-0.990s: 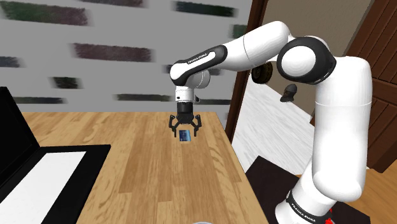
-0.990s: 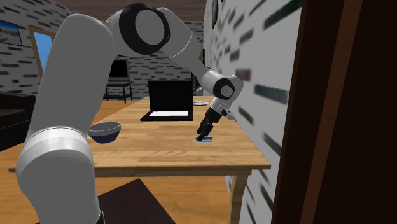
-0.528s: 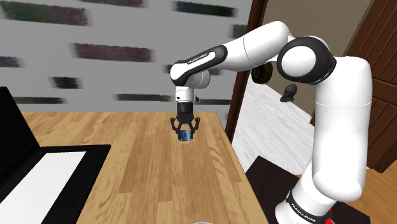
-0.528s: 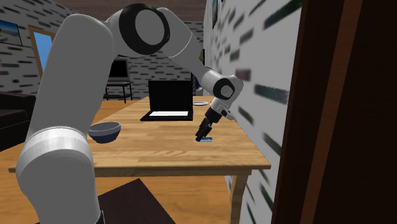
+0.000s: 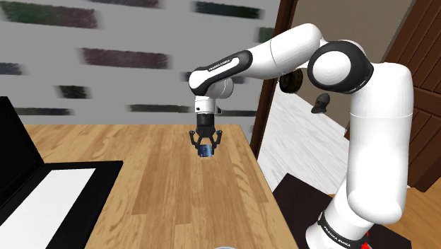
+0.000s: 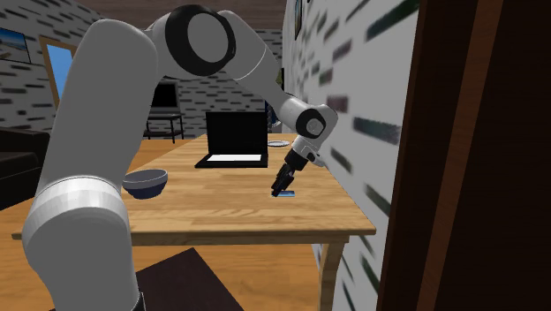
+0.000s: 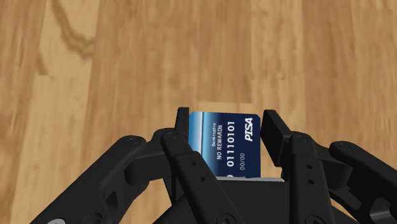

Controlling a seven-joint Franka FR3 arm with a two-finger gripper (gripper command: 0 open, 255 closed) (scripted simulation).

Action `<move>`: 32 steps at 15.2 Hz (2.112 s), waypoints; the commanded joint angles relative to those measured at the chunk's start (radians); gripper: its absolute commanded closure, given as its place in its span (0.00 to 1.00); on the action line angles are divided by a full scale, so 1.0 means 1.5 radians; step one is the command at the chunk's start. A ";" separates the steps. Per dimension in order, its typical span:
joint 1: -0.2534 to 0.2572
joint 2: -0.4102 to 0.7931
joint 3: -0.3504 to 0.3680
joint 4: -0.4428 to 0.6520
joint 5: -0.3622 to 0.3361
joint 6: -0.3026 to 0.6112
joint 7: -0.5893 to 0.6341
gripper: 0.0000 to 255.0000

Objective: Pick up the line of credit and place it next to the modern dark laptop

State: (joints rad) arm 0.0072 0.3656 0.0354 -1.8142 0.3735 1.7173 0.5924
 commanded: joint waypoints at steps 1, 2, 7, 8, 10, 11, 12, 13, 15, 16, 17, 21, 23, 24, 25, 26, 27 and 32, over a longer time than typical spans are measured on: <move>0.000 -0.004 0.000 0.003 0.000 -0.007 0.002 1.00; -0.001 -0.008 0.000 0.006 -0.001 -0.014 0.005 1.00; -0.002 -0.027 0.000 0.024 -0.002 -0.049 0.017 1.00; -0.002 -0.031 0.000 0.028 -0.002 -0.056 0.019 1.00; -0.003 -0.038 -0.001 0.037 -0.003 -0.071 0.024 1.00; -0.003 -0.041 -0.001 0.041 -0.003 -0.078 0.026 1.00; -0.004 -0.044 -0.001 0.046 -0.003 -0.085 0.029 1.00; -0.004 -0.047 -0.001 0.051 -0.003 -0.093 0.031 1.00; -0.005 -0.052 -0.001 0.061 -0.003 -0.108 0.036 1.00; -0.005 -0.055 -0.001 0.066 -0.003 -0.115 0.039 1.00; -0.006 -0.057 -0.001 0.072 -0.003 -0.123 0.041 1.00; -0.007 -0.066 -0.001 0.096 -0.003 -0.153 0.052 1.00; -0.008 -0.069 -0.001 0.108 -0.002 -0.169 0.057 1.00; -0.008 -0.070 -0.001 0.115 -0.002 -0.176 0.060 1.00; -0.008 -0.072 -0.001 0.122 -0.002 -0.184 0.062 1.00; -0.009 -0.073 -0.001 0.129 -0.002 -0.192 0.065 1.00; -0.009 -0.074 -0.001 0.136 -0.001 -0.200 0.068 1.00; -0.011 -0.077 -0.001 0.175 0.001 -0.240 0.082 1.00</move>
State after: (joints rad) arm -0.0088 0.2503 0.0345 -1.5650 0.3739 1.3716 0.7100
